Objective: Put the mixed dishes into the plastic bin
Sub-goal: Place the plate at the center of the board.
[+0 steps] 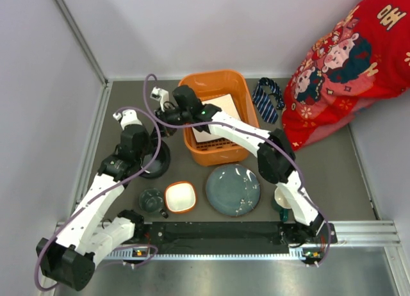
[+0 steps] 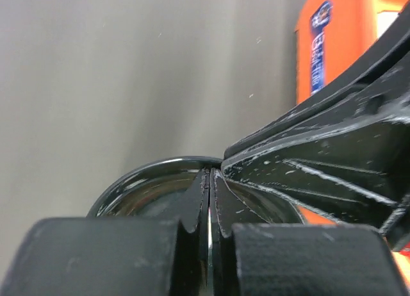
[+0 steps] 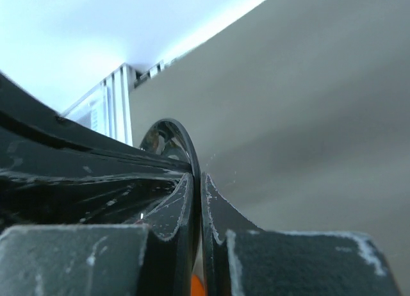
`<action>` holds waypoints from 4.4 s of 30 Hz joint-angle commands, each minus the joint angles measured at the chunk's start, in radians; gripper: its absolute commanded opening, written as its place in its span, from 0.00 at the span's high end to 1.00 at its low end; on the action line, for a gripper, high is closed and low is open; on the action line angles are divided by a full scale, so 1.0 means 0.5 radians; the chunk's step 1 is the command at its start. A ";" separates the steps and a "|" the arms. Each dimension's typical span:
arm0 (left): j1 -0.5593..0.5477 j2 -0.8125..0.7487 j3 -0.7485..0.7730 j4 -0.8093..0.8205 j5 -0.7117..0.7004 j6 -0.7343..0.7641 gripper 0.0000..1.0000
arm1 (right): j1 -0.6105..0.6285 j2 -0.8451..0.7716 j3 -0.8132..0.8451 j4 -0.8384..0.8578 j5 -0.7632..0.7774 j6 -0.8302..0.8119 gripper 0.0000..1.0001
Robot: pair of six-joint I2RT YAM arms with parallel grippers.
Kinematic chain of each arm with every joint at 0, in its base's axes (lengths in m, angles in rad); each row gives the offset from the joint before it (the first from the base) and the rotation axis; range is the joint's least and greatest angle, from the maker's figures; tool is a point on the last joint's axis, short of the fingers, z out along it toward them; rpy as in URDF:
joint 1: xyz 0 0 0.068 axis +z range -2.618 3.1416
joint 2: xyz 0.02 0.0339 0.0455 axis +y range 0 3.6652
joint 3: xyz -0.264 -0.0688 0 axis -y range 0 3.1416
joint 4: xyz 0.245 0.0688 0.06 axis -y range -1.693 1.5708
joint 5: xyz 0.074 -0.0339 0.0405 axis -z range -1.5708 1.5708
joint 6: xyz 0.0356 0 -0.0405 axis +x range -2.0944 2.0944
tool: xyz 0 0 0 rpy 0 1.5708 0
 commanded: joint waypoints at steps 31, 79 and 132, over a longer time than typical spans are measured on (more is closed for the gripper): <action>0.666 0.083 -0.061 0.139 0.644 -0.130 1.00 | 0.048 0.532 0.305 0.060 -0.056 0.074 1.00; 0.860 0.086 -0.003 0.050 0.641 -0.185 1.00 | 0.116 0.551 0.253 -0.394 0.978 -0.352 1.00; 0.893 -0.071 -0.128 0.274 1.085 -0.044 0.34 | 0.094 -1.300 -0.802 -0.256 1.674 -0.113 0.41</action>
